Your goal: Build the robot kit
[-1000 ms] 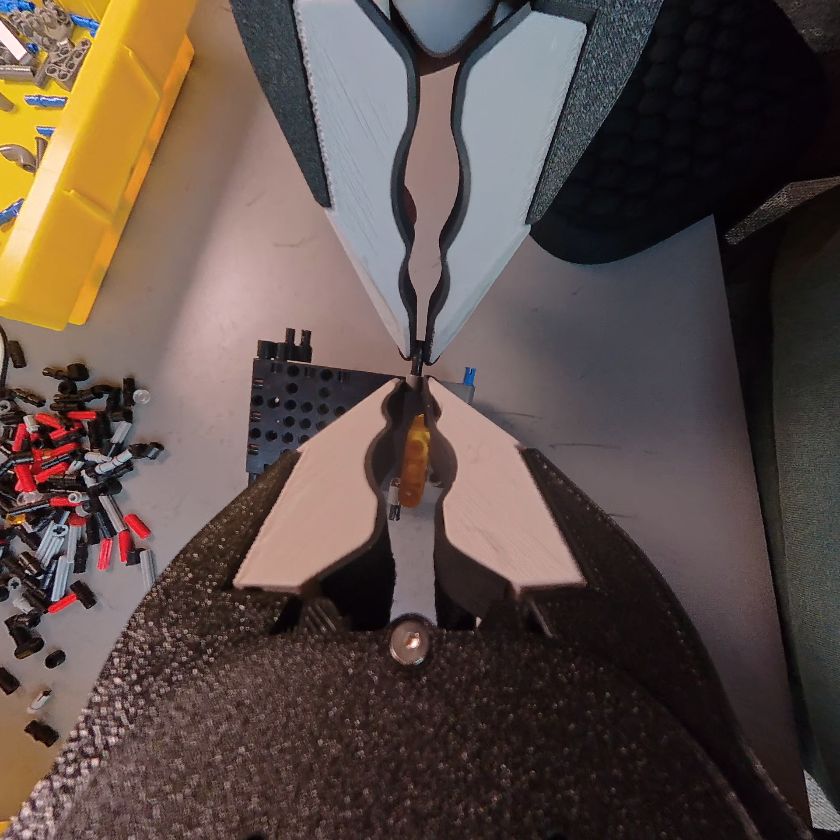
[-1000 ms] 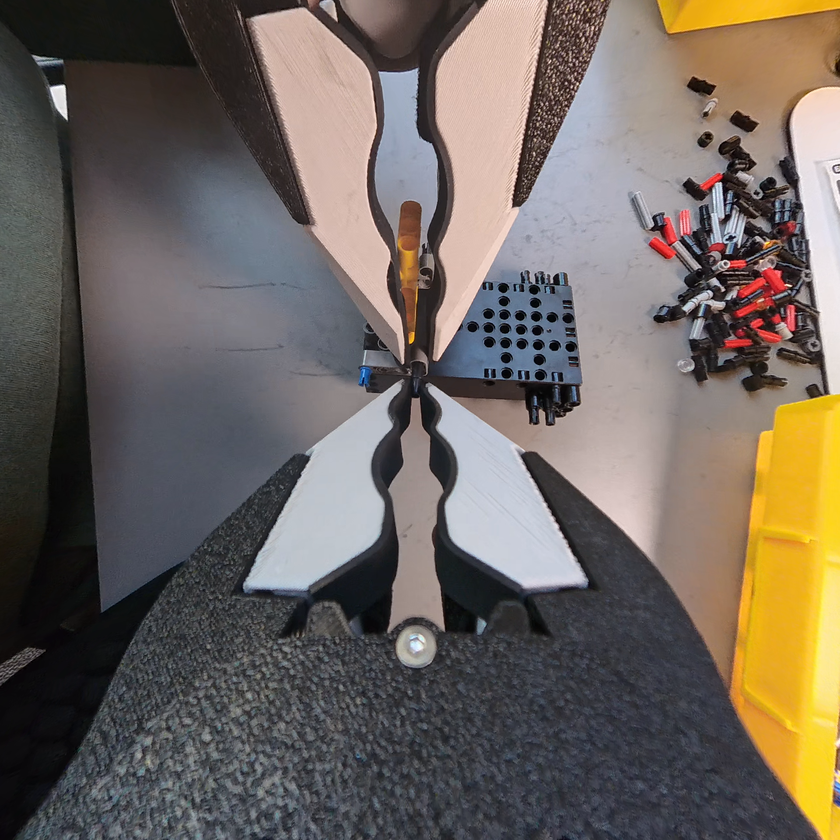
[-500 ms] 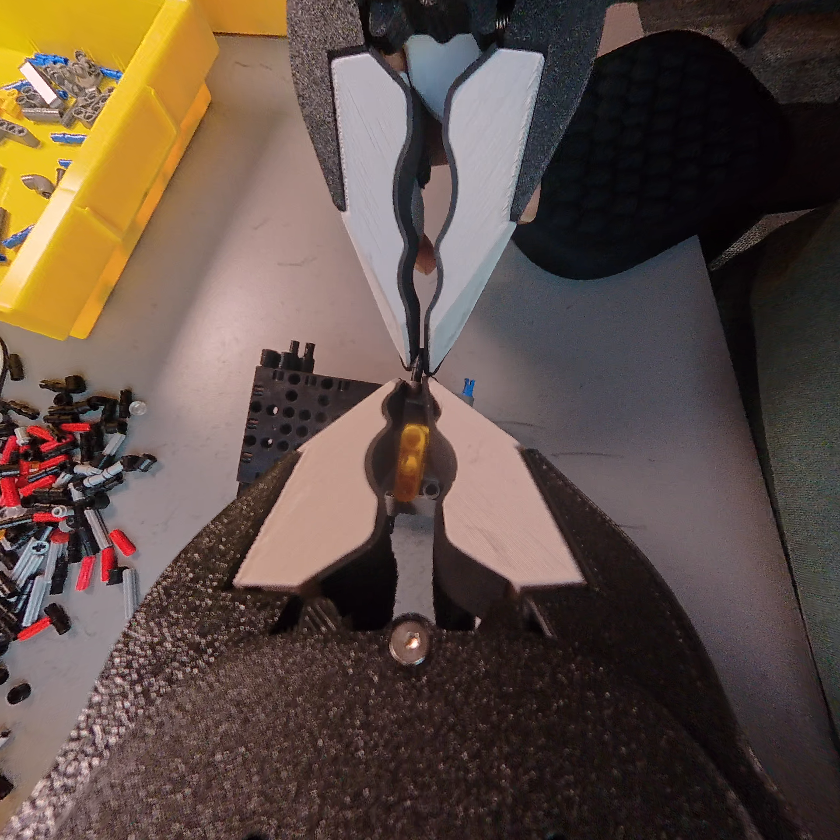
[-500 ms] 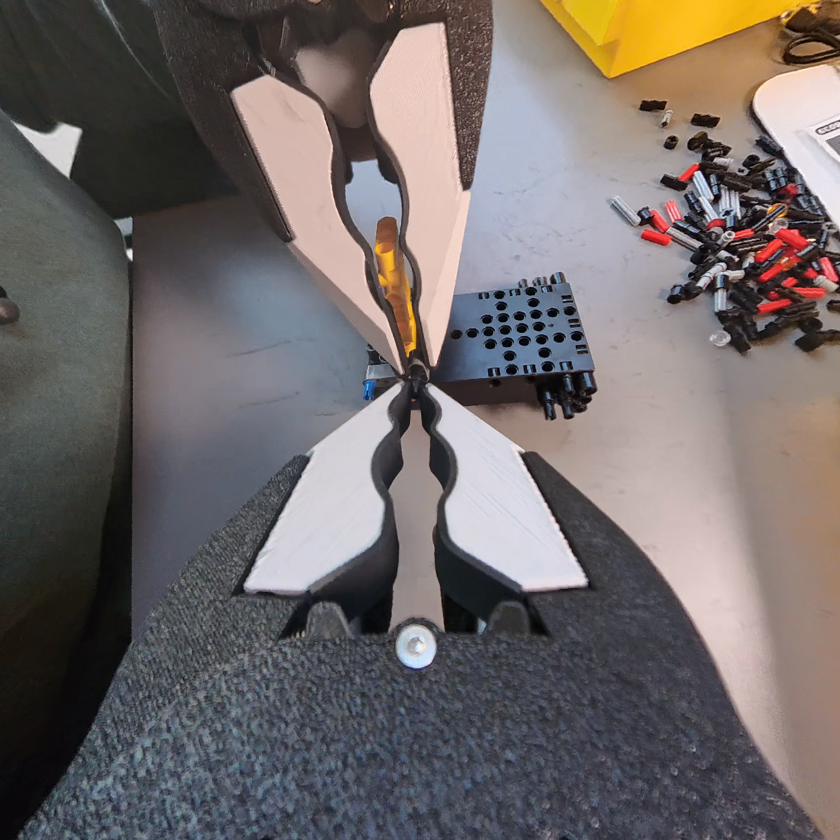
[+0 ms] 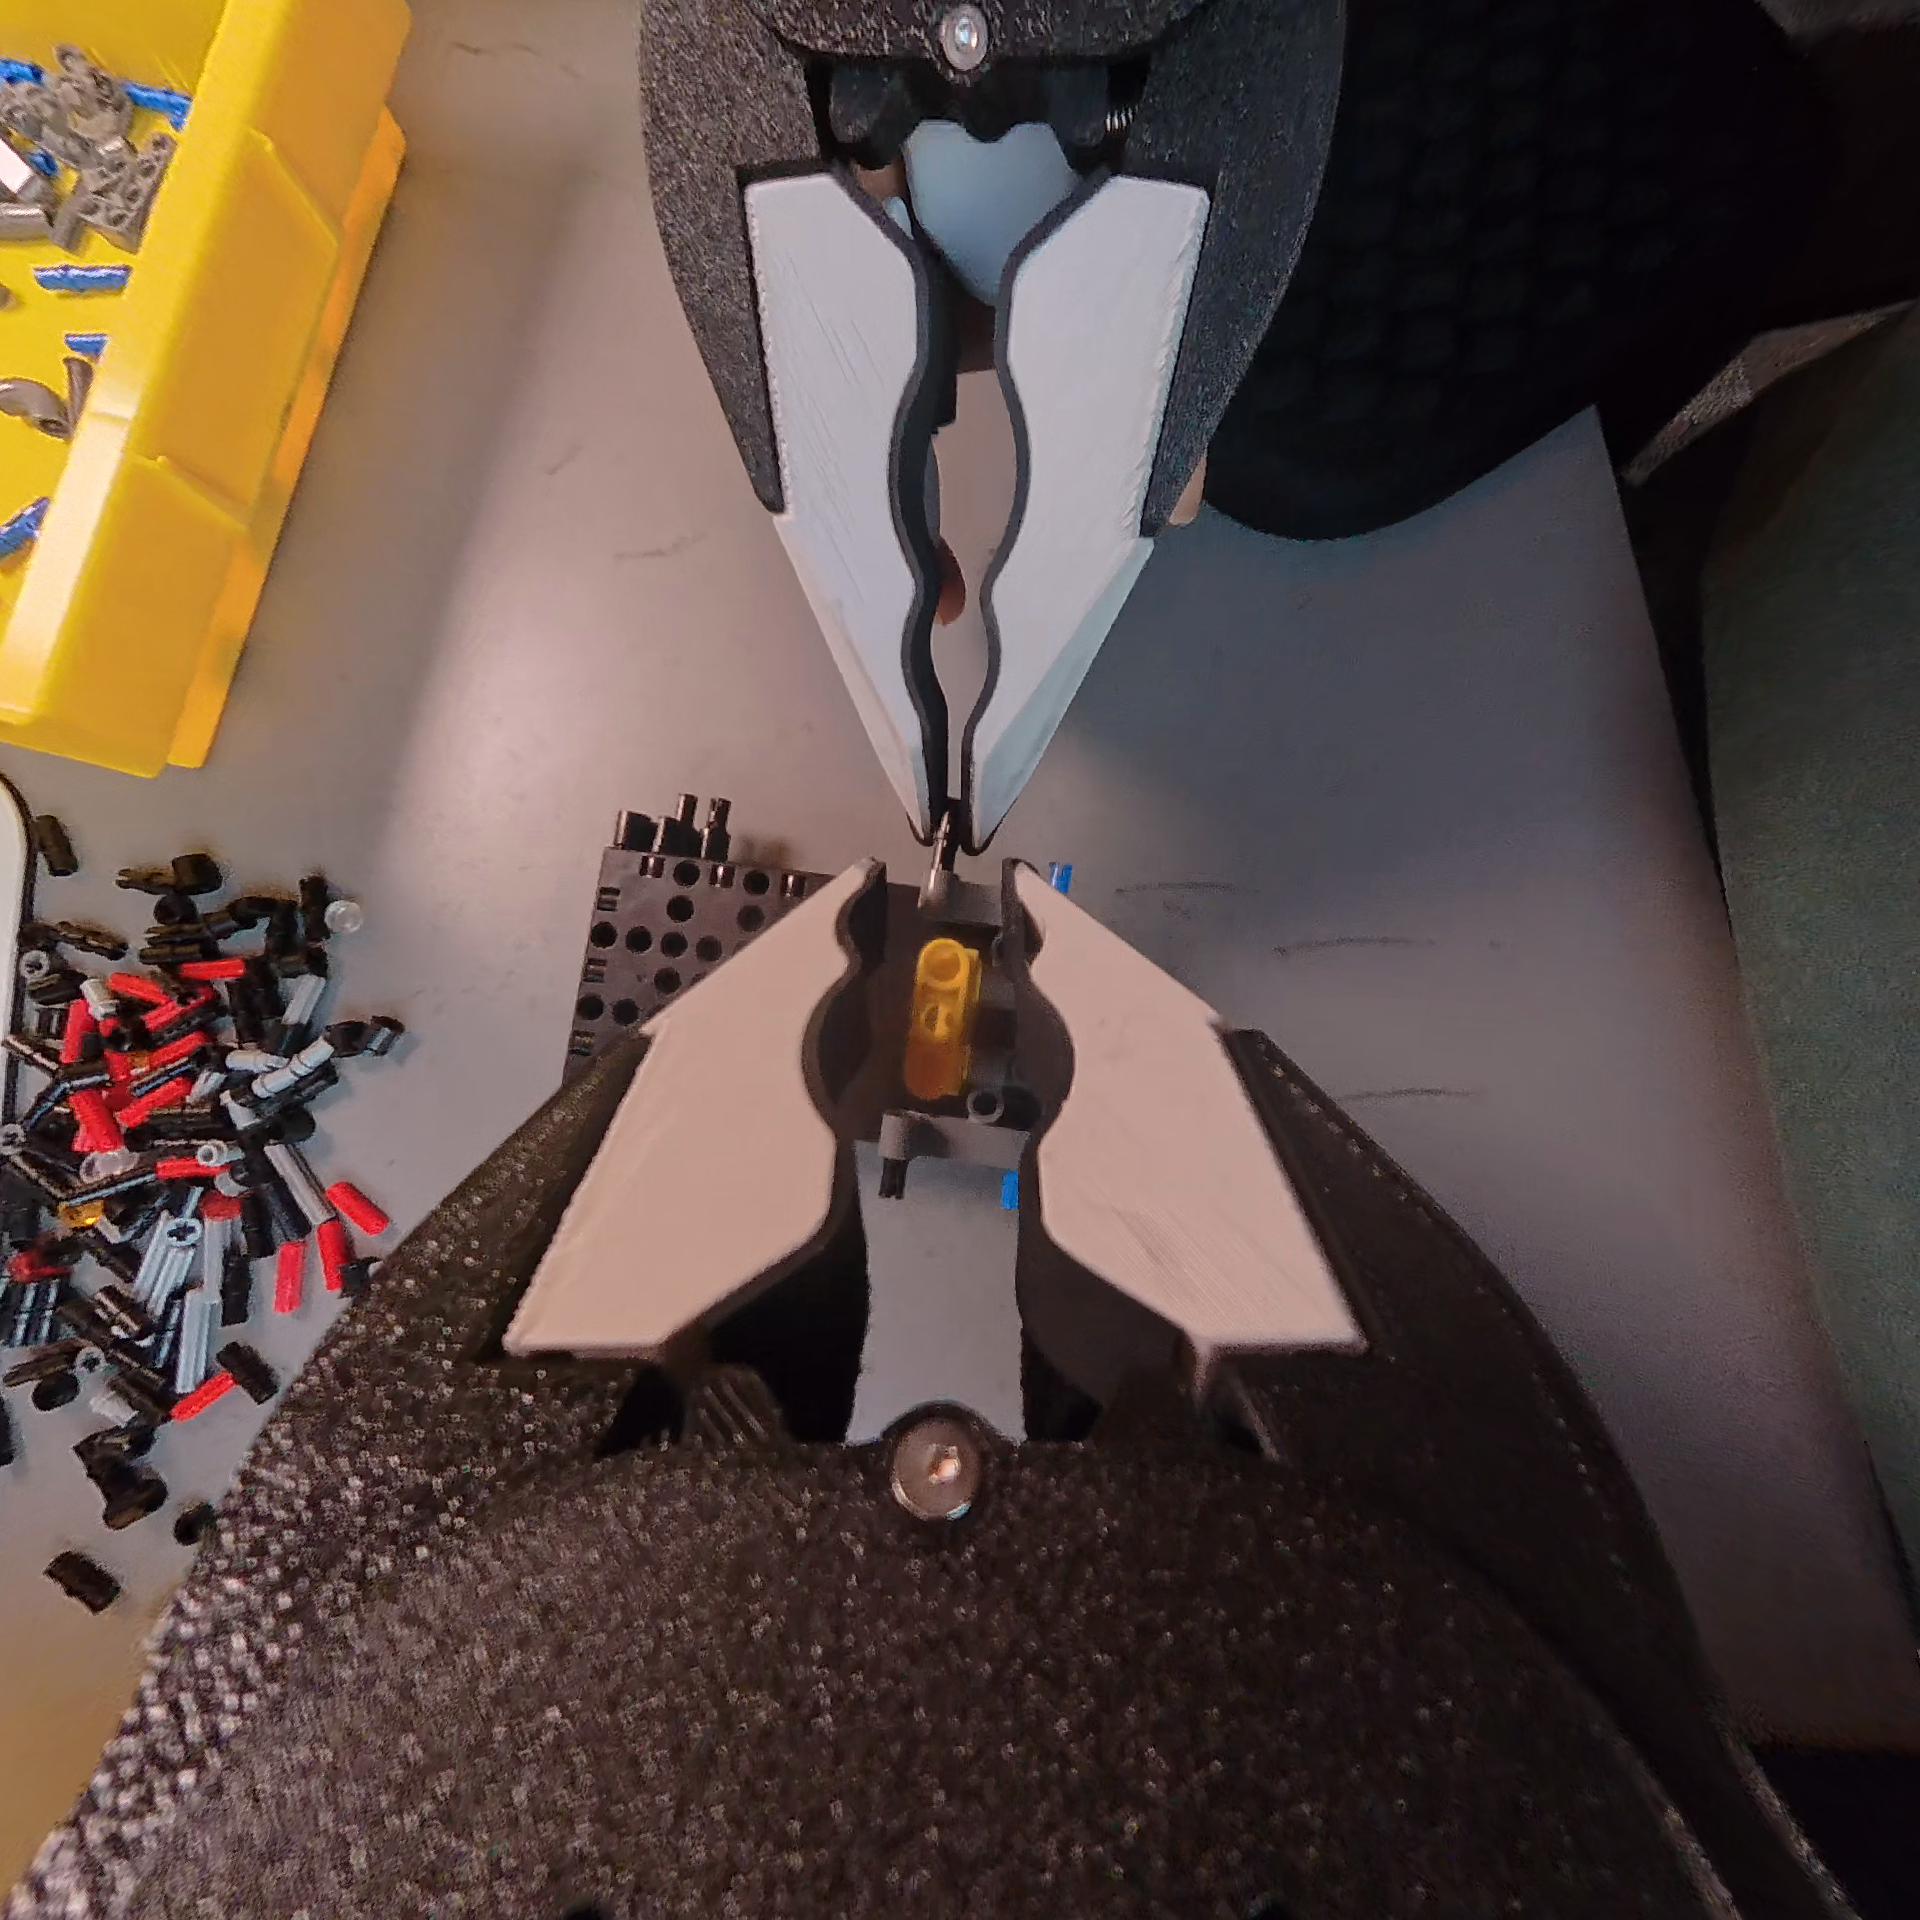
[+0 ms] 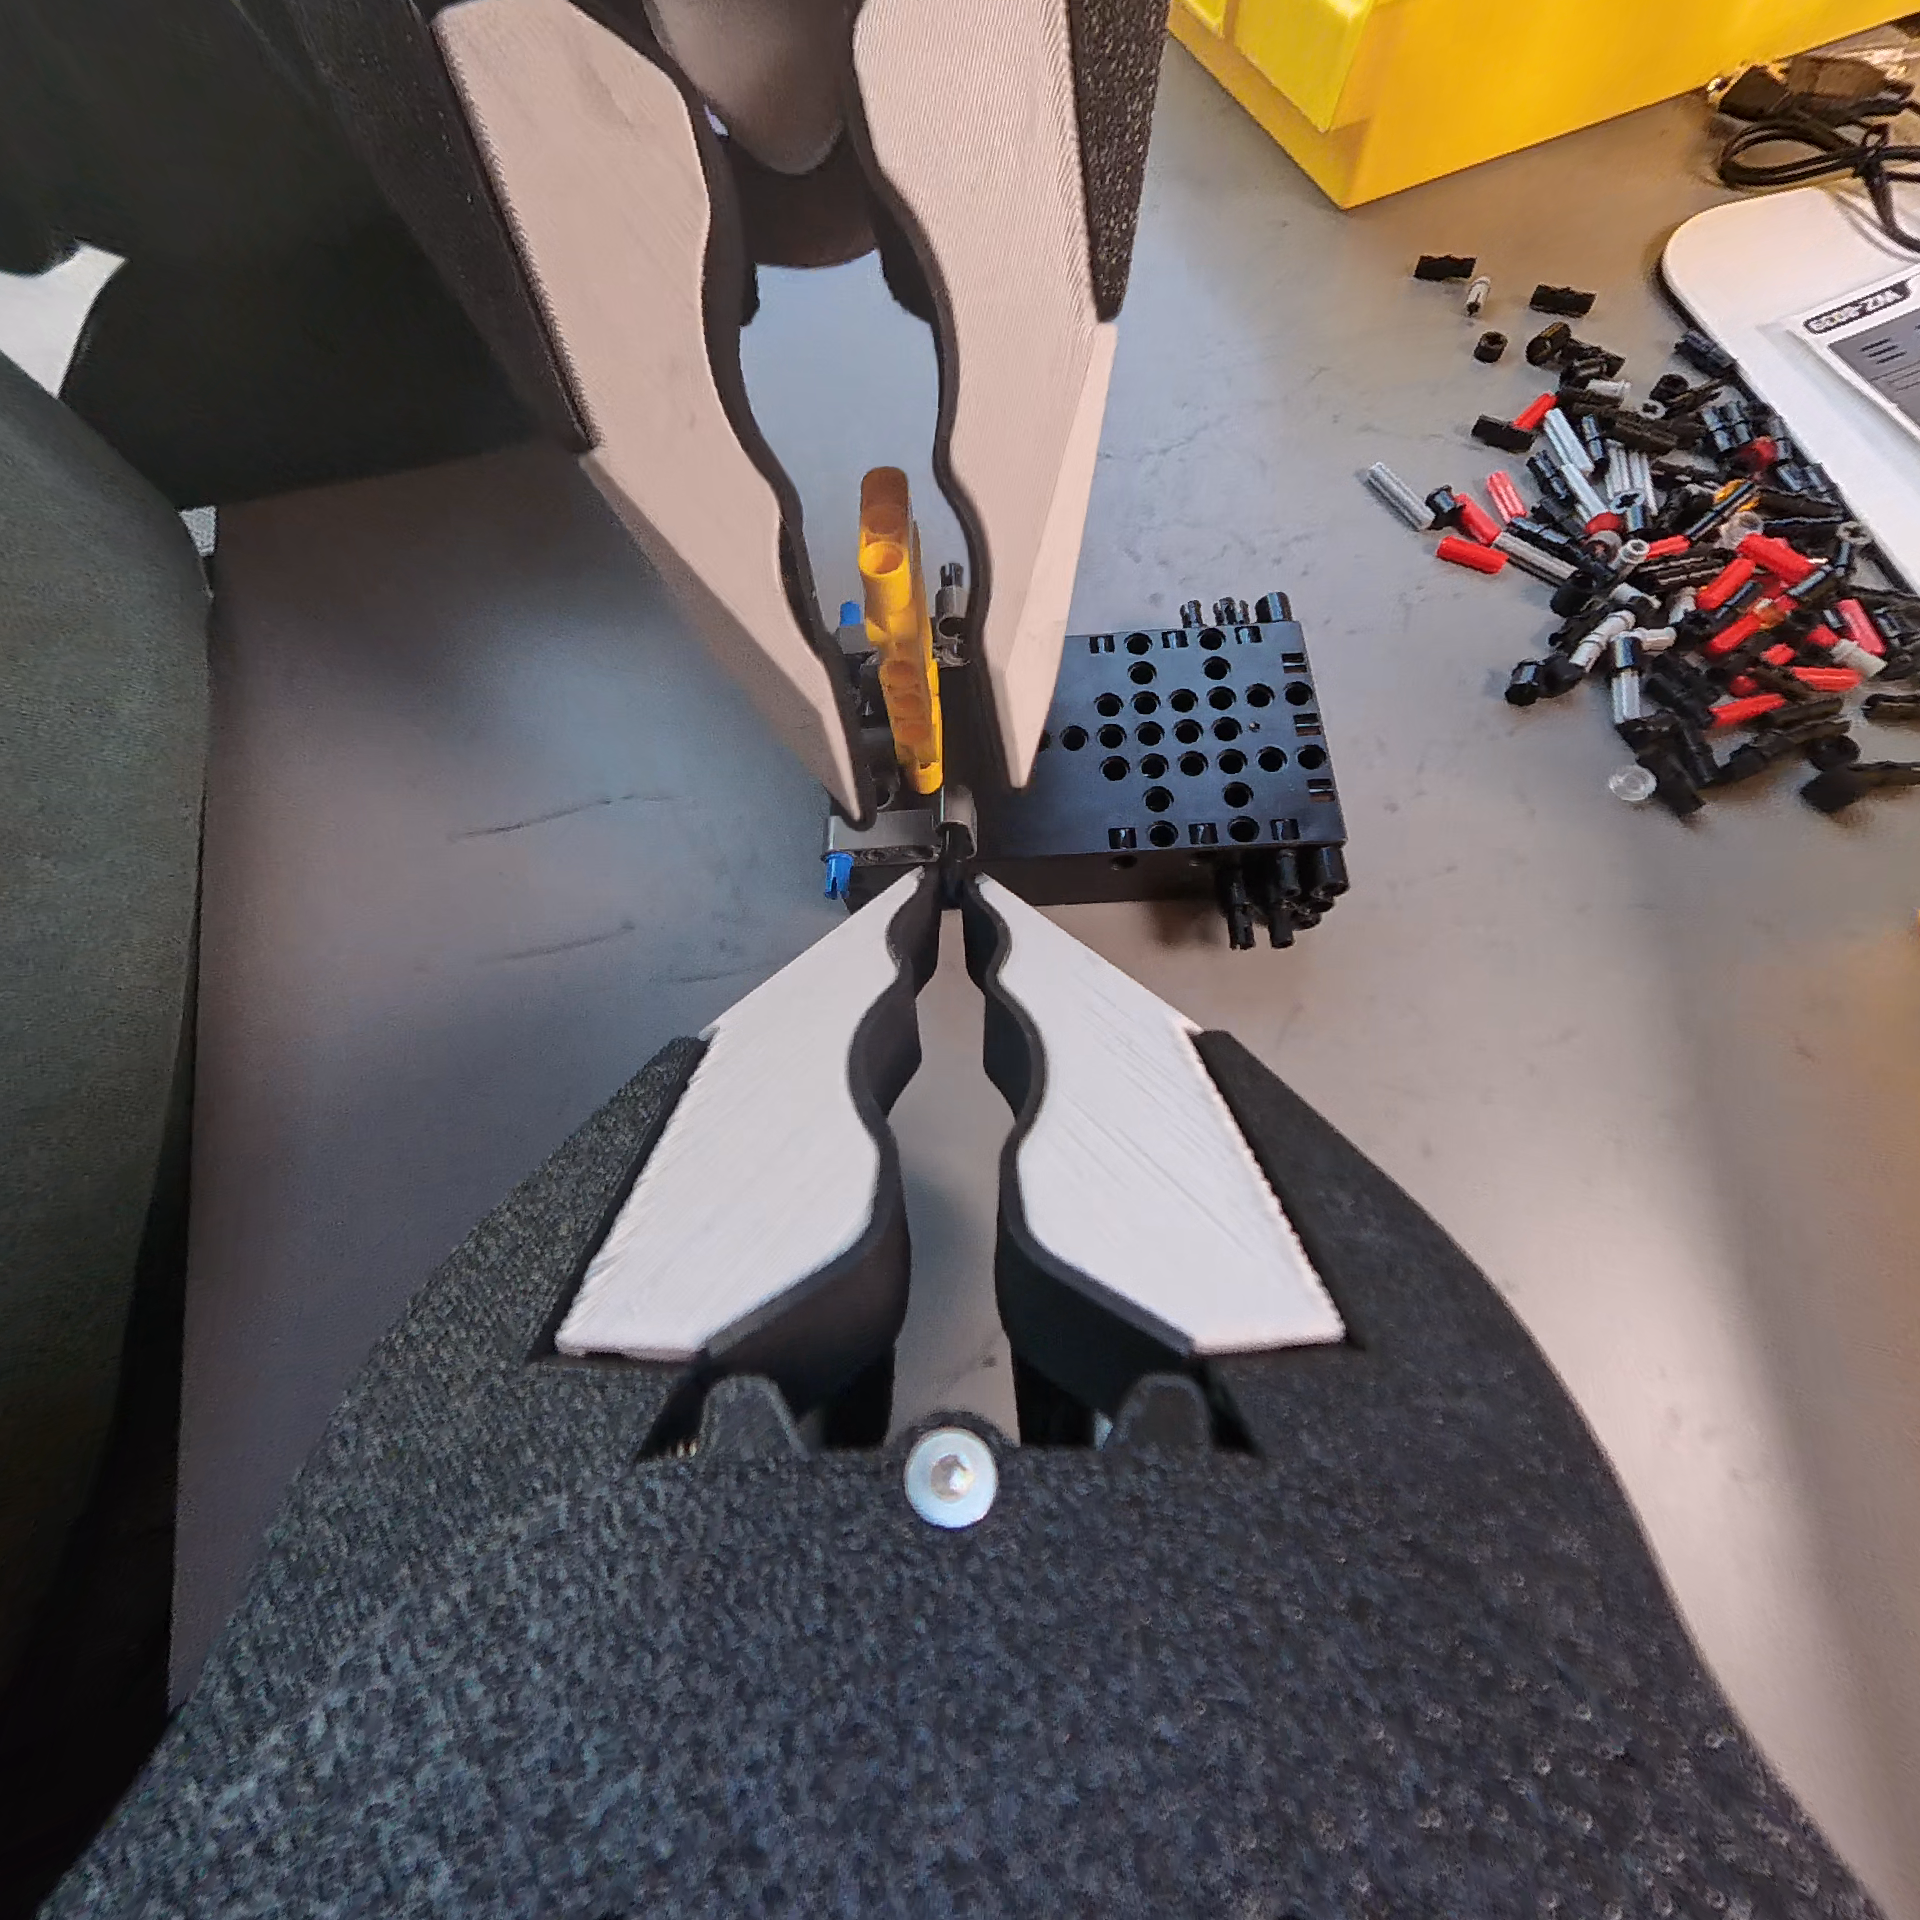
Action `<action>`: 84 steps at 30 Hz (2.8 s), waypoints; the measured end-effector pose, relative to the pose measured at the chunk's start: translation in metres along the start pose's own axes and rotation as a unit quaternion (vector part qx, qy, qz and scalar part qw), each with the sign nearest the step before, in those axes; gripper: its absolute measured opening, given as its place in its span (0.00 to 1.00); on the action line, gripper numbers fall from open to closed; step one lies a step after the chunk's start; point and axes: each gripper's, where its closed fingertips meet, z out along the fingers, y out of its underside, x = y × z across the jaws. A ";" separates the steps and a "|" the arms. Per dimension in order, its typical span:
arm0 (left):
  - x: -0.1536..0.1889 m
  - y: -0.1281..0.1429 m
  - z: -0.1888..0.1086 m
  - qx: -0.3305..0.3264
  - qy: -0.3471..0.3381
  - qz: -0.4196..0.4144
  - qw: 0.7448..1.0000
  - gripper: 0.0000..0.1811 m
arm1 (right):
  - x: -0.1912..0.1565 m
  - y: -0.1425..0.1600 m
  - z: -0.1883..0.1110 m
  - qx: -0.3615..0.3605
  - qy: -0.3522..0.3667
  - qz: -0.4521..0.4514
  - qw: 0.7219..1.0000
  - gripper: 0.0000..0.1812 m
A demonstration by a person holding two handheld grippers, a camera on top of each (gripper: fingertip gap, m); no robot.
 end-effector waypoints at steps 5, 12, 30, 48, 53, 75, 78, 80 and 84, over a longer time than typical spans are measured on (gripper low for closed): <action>0.001 0.011 0.003 -0.091 0.018 0.041 0.995 0.06 | 0.000 -0.001 0.002 -0.004 0.003 -0.010 1.000 0.02; -0.001 0.018 0.002 -0.167 0.037 0.051 0.984 0.06 | -0.001 -0.004 0.005 0.003 0.012 -0.008 1.000 0.02; -0.008 0.024 0.000 -0.200 0.038 0.042 0.978 0.03 | 0.004 -0.006 0.013 0.004 0.023 0.017 1.000 0.02; -0.010 0.023 -0.003 -0.100 0.021 0.039 0.994 0.03 | 0.005 -0.010 0.015 -0.005 0.041 0.034 0.999 0.01; -0.012 0.022 -0.004 -0.076 0.017 0.025 0.997 0.03 | 0.005 -0.013 0.015 0.032 0.015 0.062 0.997 0.02; -0.008 0.003 -0.010 -0.020 0.018 0.030 0.999 0.07 | 0.002 -0.015 0.007 -0.003 0.029 -0.030 0.999 0.02; -0.003 0.001 -0.008 -0.021 0.023 0.043 0.999 0.02 | 0.000 -0.017 0.002 -0.001 0.038 -0.046 0.998 0.02; 0.000 -0.002 -0.010 -0.017 0.023 0.047 0.999 0.02 | -0.002 -0.018 -0.001 0.004 0.037 -0.049 0.998 0.02; 0.003 -0.009 -0.014 0.012 0.035 0.027 0.999 0.03 | -0.005 -0.023 -0.006 0.020 0.044 -0.060 0.997 0.02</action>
